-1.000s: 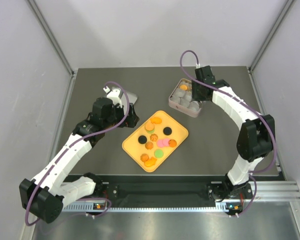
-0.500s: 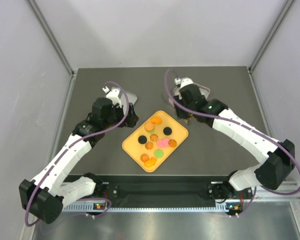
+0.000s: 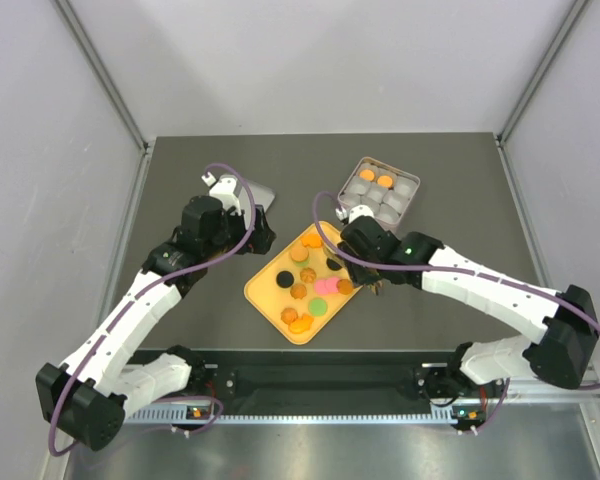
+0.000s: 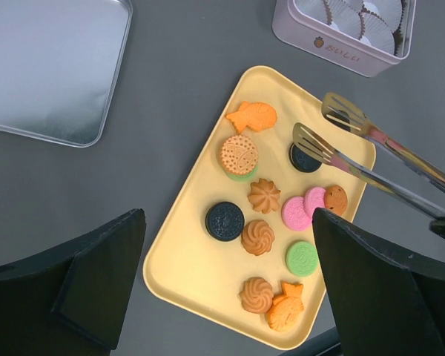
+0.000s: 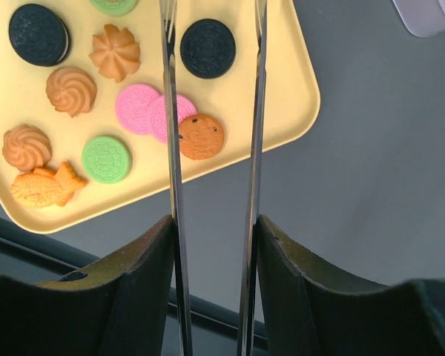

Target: Pack the cookies

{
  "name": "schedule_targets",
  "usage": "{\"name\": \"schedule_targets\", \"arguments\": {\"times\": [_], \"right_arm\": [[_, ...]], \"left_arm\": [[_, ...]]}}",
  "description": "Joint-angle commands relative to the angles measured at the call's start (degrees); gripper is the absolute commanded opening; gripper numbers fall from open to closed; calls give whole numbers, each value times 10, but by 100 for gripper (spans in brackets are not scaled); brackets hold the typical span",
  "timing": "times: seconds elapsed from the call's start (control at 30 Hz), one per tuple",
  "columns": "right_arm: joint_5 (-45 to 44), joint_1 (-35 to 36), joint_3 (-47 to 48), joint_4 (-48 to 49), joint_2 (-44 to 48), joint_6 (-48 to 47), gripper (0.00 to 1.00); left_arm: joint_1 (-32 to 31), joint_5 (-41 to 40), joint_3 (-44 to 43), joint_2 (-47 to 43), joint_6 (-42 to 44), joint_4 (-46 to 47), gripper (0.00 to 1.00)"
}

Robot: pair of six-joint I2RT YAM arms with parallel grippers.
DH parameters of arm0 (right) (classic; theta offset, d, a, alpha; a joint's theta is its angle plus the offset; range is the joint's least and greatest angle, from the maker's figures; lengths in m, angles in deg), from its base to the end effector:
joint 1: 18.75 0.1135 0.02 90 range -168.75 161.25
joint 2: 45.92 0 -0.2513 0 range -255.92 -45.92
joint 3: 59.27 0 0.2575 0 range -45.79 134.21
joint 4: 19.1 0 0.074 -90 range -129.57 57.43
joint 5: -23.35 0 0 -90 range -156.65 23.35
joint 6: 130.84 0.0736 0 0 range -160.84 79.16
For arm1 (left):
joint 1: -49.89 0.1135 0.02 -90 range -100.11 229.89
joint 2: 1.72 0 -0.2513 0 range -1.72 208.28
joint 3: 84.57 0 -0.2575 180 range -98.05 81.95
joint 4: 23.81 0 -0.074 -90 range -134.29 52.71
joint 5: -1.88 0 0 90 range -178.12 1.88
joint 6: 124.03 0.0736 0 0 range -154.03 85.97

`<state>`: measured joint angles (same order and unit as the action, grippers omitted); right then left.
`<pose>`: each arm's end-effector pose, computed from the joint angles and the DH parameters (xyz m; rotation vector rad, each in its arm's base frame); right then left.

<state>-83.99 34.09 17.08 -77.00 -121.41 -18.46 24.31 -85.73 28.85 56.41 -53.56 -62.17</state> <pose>0.1945 0.2202 0.2396 -0.5487 2.4452 0.1496 0.2421 -0.1193 0.2912 0.1384 2.1304 -0.5147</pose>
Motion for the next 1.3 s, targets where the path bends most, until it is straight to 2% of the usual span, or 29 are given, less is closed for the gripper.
{"name": "schedule_targets", "arguments": {"times": [0.0, 0.8, 1.27], "right_arm": [[-18, 13, -2, 0, 33, 22, 46], [6, 36, -30, 9, -1, 36, 49], [-1, 38, -18, -8, -10, 22, 45]], "left_arm": [[3, -7, 1, -10, 1, 12, 99], [3, -3, 1, -7, 2, 10, 99], [3, 2, 0, -6, 4, 10, 99]]}}
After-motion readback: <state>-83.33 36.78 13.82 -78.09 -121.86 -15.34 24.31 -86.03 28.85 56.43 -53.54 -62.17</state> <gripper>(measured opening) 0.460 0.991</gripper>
